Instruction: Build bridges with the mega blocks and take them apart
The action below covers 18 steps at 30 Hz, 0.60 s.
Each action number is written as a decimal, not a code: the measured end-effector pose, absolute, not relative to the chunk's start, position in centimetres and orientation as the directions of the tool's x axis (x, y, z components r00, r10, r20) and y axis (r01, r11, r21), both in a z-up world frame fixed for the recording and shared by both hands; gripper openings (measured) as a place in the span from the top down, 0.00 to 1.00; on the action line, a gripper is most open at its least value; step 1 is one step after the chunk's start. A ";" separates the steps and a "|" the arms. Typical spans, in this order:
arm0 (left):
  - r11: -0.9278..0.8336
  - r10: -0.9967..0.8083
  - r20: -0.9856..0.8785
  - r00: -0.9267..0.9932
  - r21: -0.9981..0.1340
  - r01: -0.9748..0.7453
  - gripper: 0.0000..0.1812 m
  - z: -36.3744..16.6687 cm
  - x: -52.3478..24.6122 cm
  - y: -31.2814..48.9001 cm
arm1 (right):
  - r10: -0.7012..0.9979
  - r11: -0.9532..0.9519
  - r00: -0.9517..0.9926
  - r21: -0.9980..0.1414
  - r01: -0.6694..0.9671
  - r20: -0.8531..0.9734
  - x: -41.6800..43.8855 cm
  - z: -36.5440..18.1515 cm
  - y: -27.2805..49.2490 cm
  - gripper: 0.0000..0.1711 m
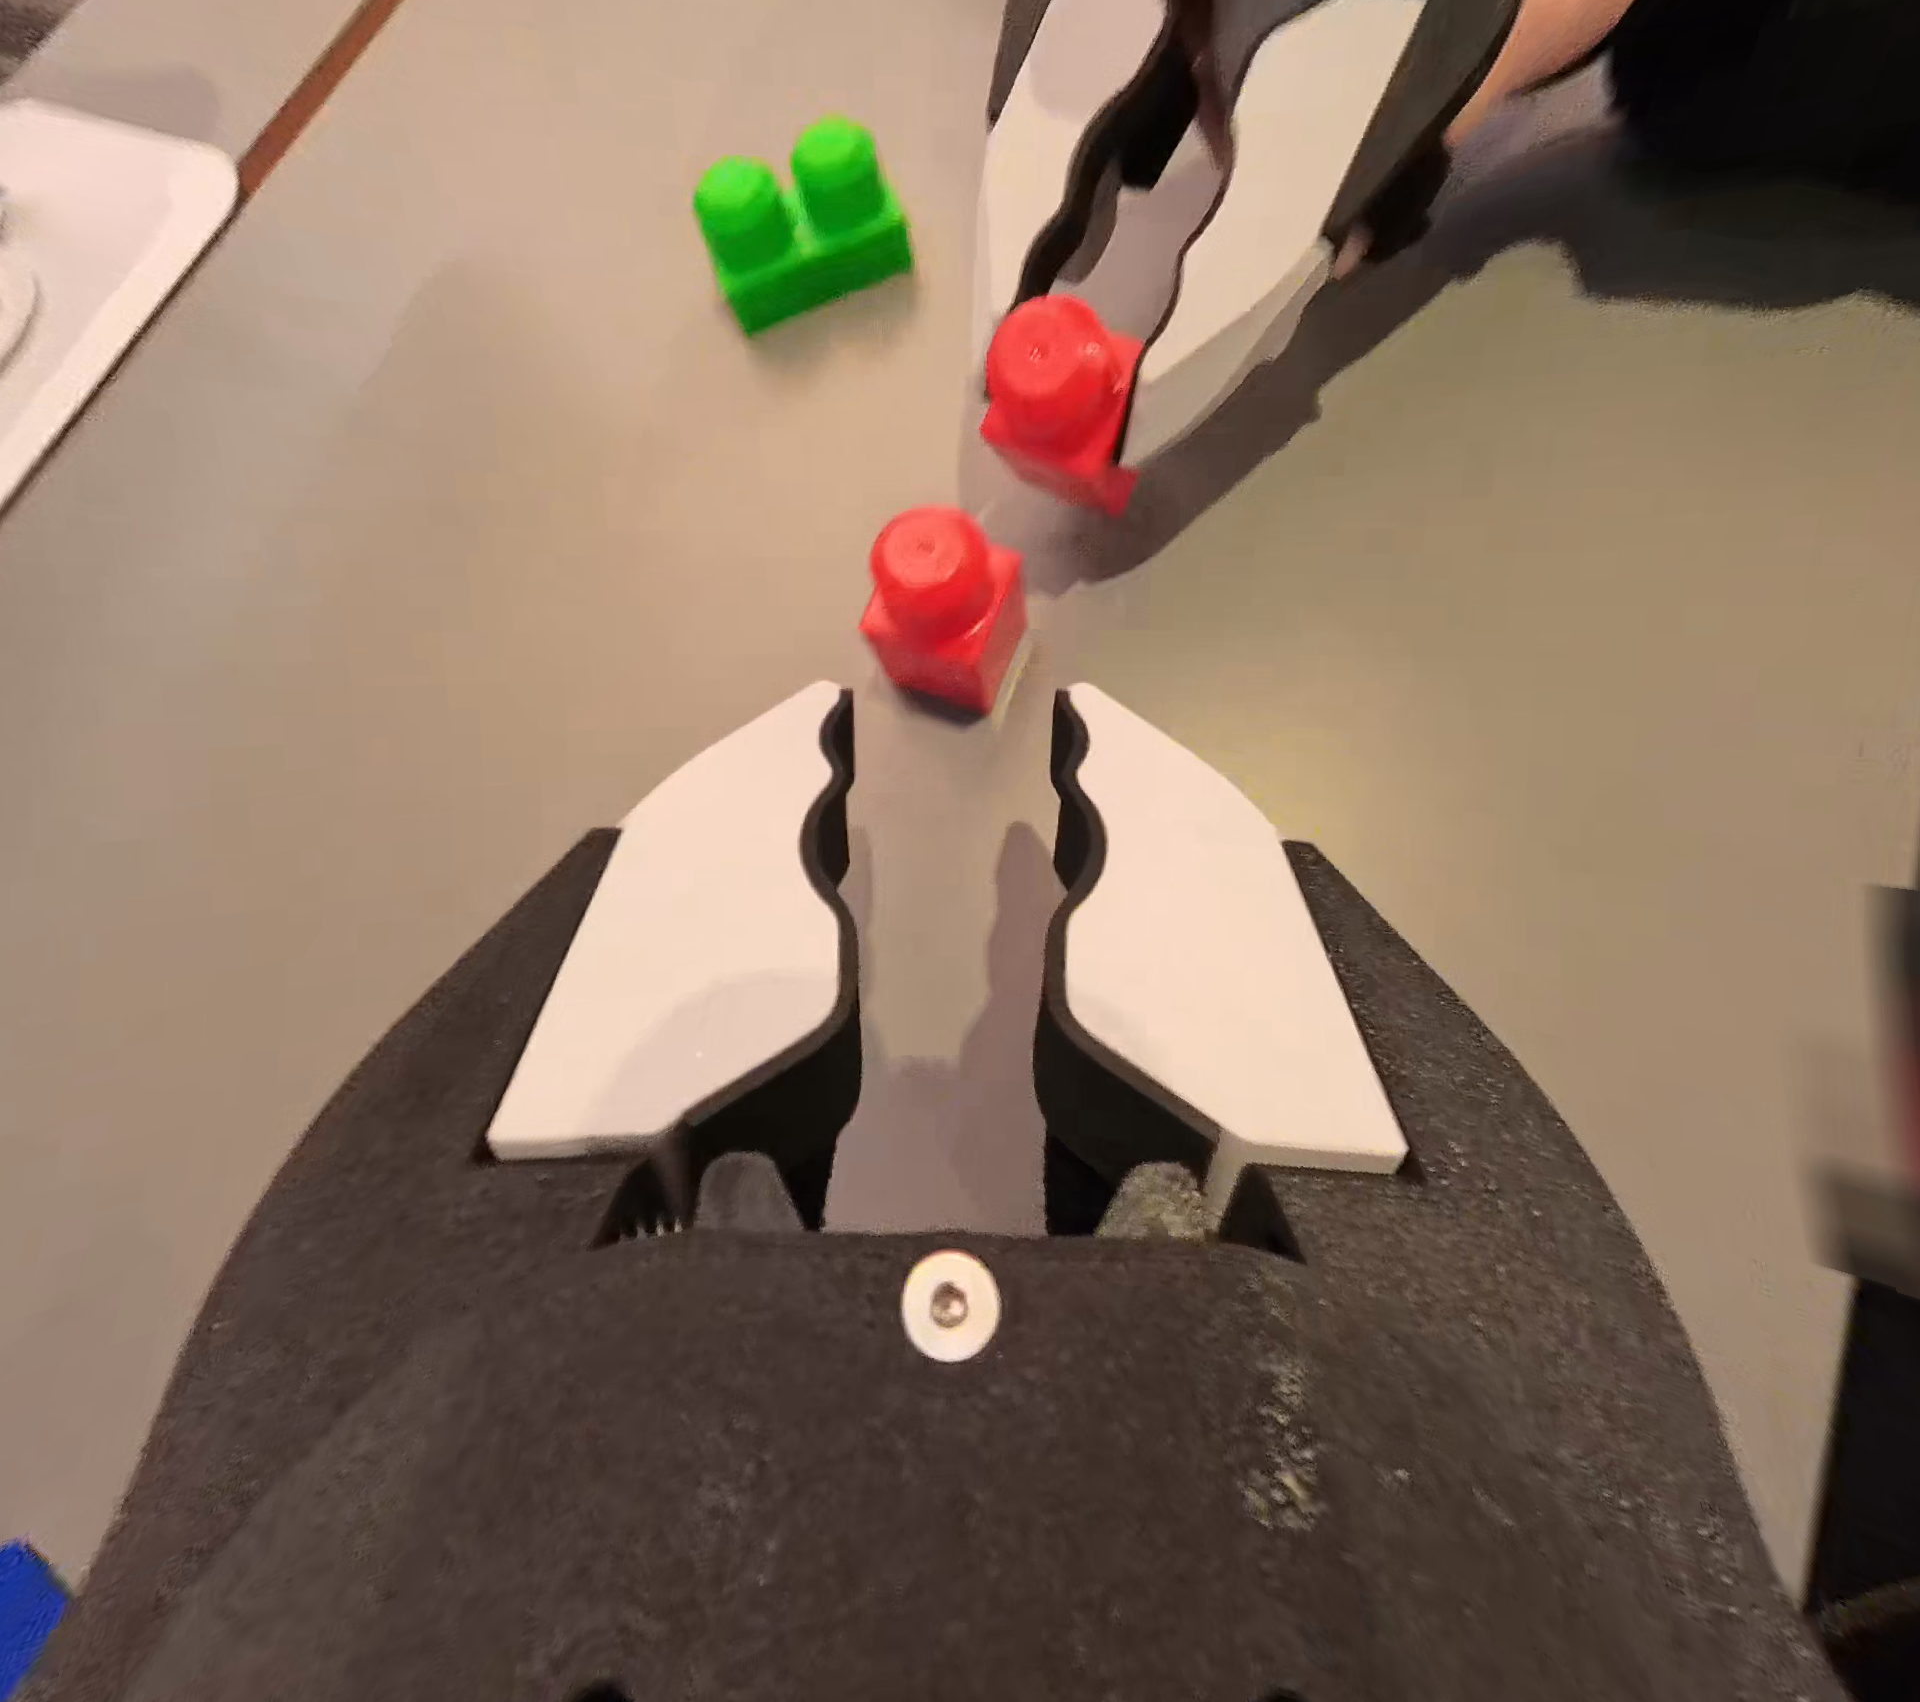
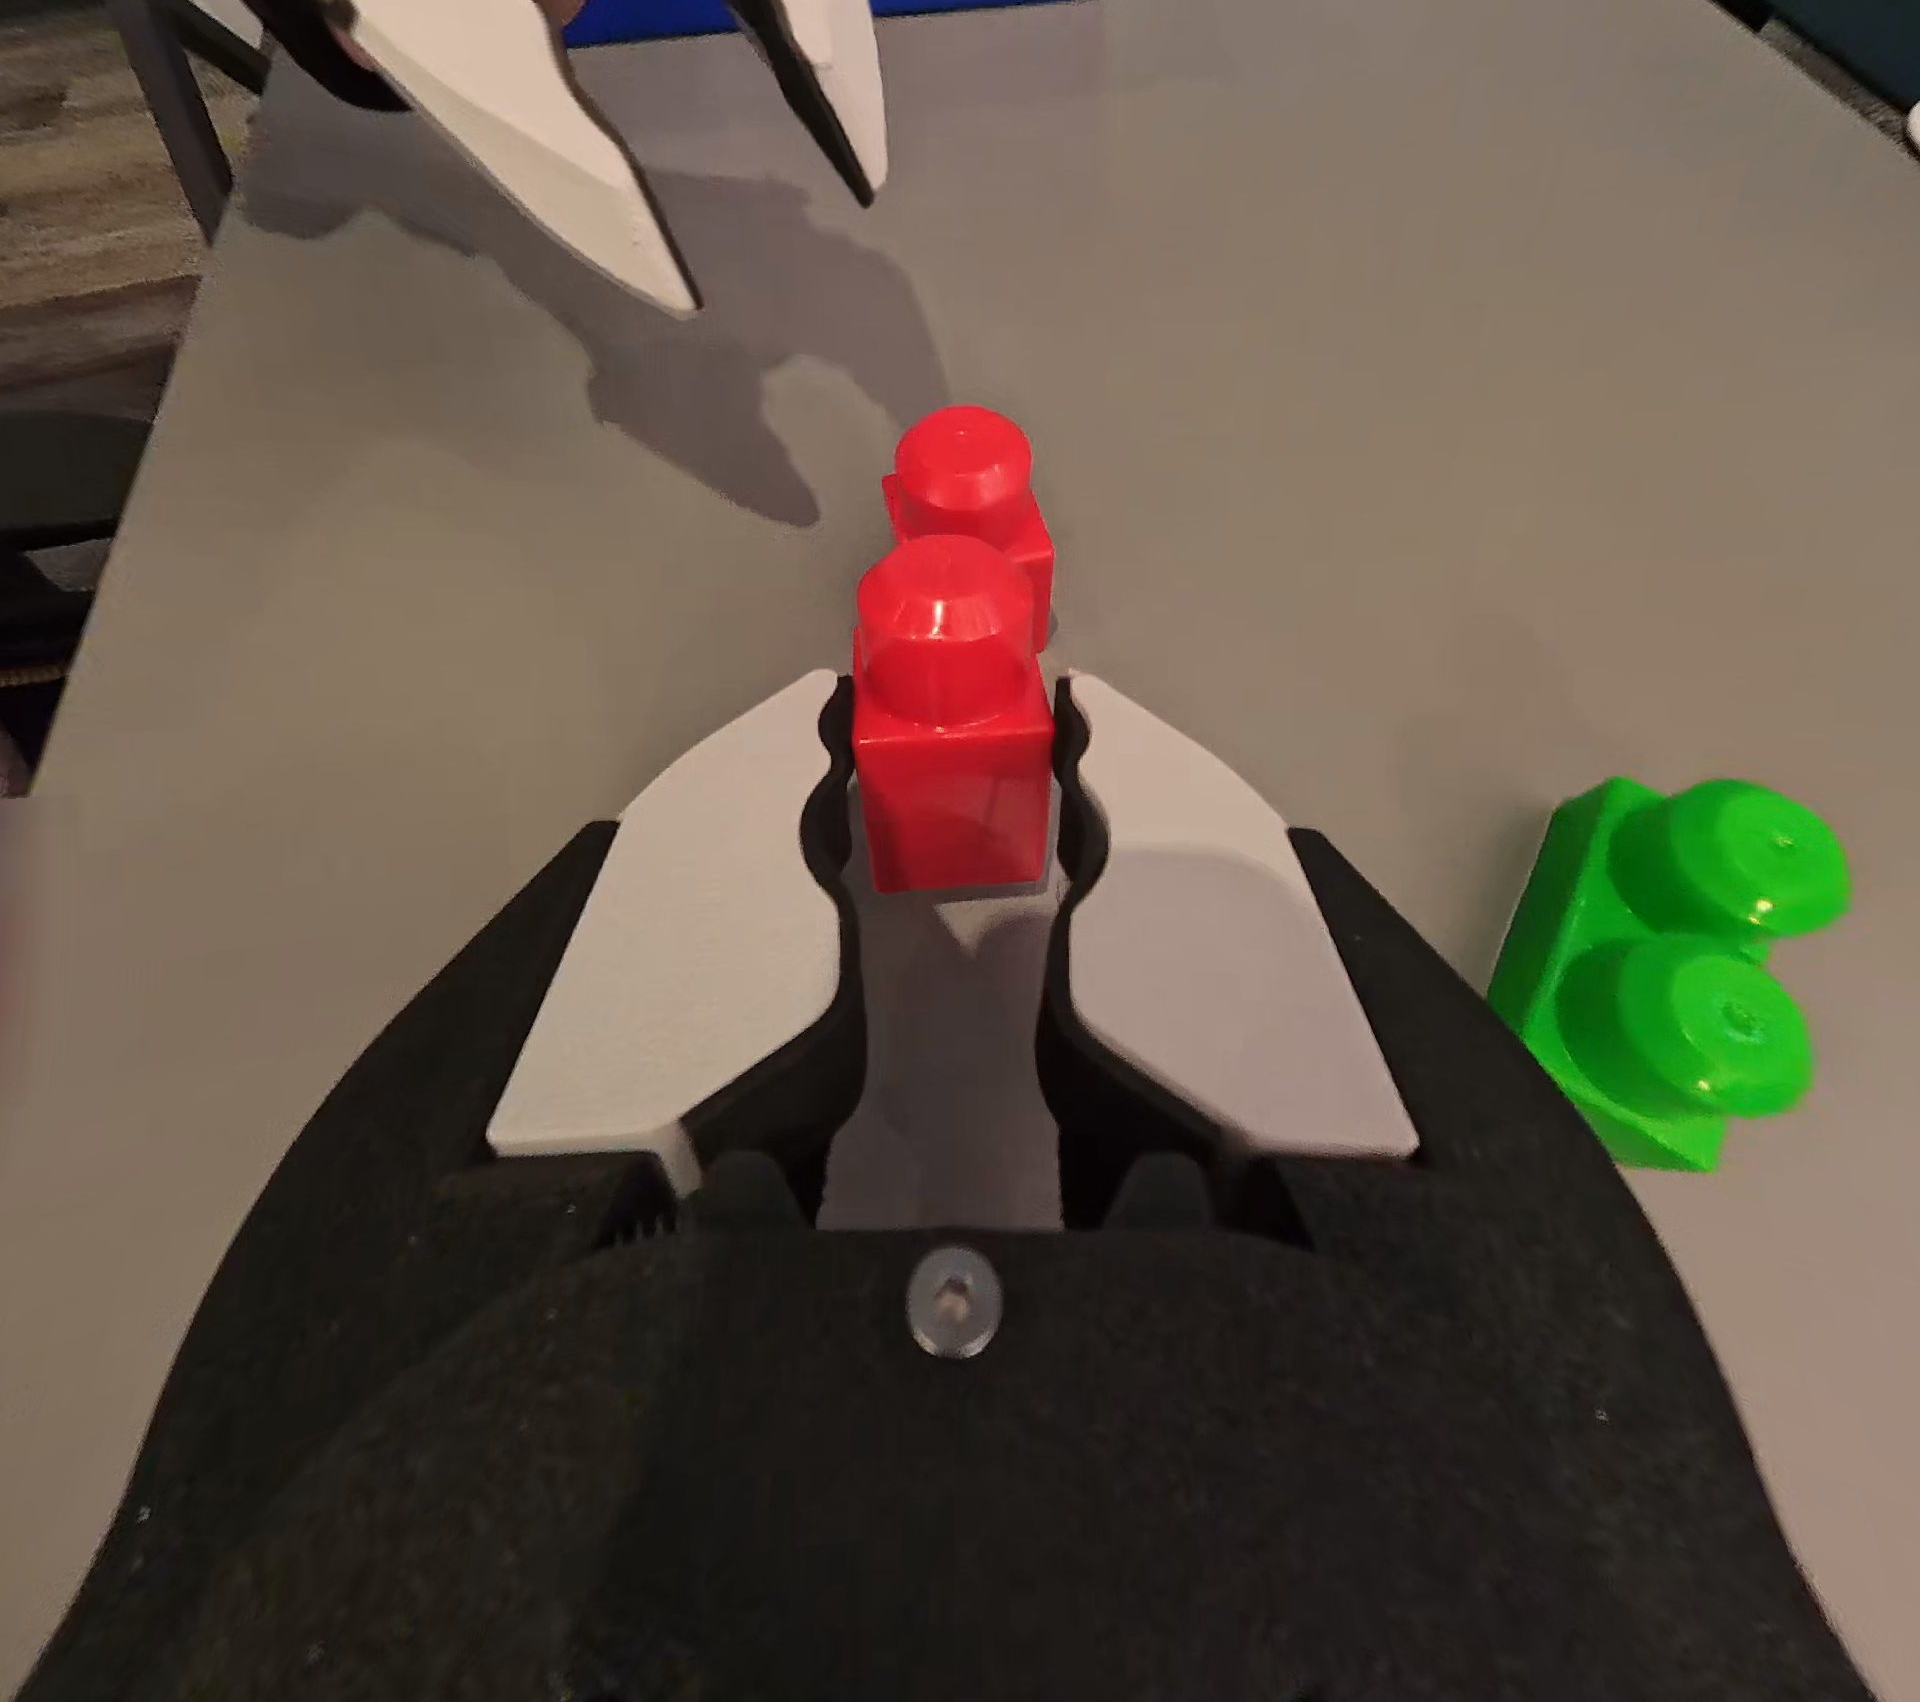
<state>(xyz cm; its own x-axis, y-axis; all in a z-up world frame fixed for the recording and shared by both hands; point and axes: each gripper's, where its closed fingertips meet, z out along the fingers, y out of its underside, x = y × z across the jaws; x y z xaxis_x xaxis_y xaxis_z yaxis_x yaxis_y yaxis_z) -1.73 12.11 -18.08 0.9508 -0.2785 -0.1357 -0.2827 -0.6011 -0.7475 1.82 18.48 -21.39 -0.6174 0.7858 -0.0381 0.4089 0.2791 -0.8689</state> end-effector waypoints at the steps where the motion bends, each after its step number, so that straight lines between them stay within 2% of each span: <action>1: -0.616 -0.273 -0.134 0.953 -0.736 -0.280 0.80 -19.0 -2.4 11.8 | 0.786 0.287 -0.618 -0.863 0.415 -0.036 1.5 -21.8 18.5 0.79; 8: -0.685 -0.267 -0.094 0.959 -0.682 -0.257 0.79 -22.2 -4.2 11.9 | 0.777 0.311 -0.629 -0.851 0.423 -0.029 0.4 -23.1 18.3 0.79; 13: -0.692 -0.246 -0.044 0.968 -0.691 -0.207 0.79 -22.5 -4.7 11.6 | 0.763 0.352 -0.647 -0.824 0.444 -0.023 -0.2 -23.8 17.7 0.79; 18: -0.688 -0.216 -0.076 0.974 -0.696 -0.206 0.80 -21.8 -5.8 10.0 | 0.742 0.369 -0.670 -0.822 0.433 -0.020 -1.7 -23.8 16.2 0.79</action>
